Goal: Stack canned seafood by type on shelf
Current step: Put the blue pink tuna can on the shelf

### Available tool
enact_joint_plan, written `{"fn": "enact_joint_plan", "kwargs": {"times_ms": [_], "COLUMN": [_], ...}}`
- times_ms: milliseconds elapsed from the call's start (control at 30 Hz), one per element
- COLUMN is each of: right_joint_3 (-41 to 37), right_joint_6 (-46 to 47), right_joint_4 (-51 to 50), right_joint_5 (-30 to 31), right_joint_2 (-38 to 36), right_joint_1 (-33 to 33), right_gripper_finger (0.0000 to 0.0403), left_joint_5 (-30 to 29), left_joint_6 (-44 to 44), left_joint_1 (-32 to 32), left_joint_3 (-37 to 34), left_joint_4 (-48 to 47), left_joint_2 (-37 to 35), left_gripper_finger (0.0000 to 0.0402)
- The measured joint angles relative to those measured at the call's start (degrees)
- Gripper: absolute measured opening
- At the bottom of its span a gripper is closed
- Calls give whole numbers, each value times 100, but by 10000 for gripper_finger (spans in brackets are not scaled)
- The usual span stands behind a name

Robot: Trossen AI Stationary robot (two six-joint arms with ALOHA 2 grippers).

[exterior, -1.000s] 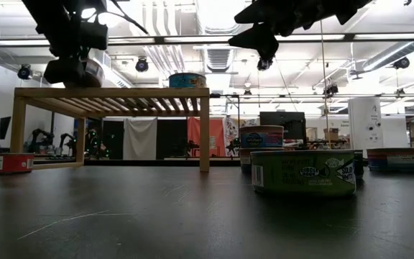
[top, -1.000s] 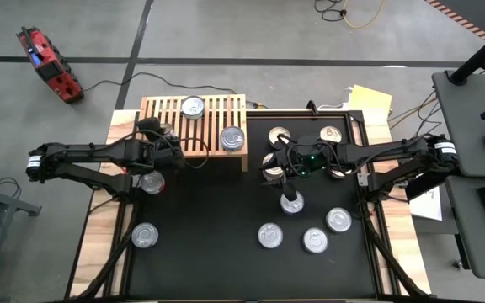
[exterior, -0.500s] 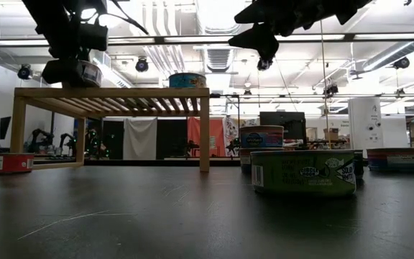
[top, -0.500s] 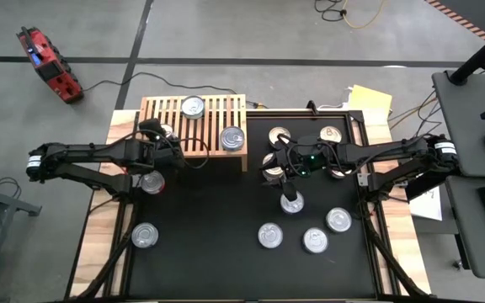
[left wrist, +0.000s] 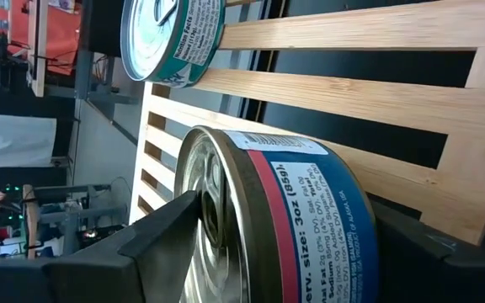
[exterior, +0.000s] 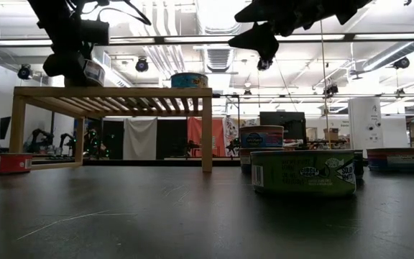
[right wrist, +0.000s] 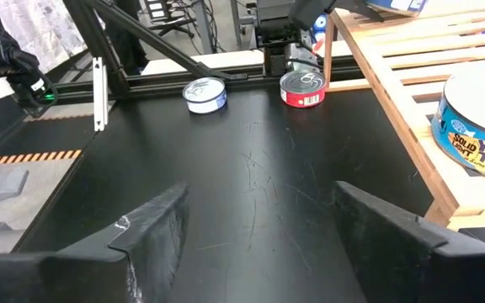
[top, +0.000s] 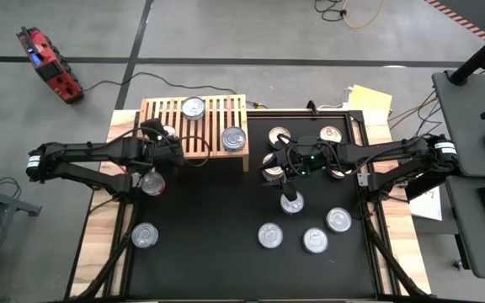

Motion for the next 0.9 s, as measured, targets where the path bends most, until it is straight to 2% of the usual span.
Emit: {"fn": "enact_joint_plan", "kwargs": {"times_ms": [200,433,733,900], "right_joint_3": [0,0,0,0], "right_joint_6": [0,0,1,8], "right_joint_4": [0,-2,-2,-2], "right_joint_5": [-1,-2,-17,-16], "right_joint_2": [0,0,0,0], "right_joint_1": [0,0,0,0], "right_gripper_finger": [288,280,293,304], "left_joint_5": [-7,-8,90,106], "left_joint_6": [15,15,17,18], "left_joint_1": [-2,-2,-2,-2], "left_joint_3": [1,3,11,77], "left_joint_4": [-6,-13,0,-22], "left_joint_2": [0,0,-2,3], "left_gripper_finger": [266,267,311,319]}}
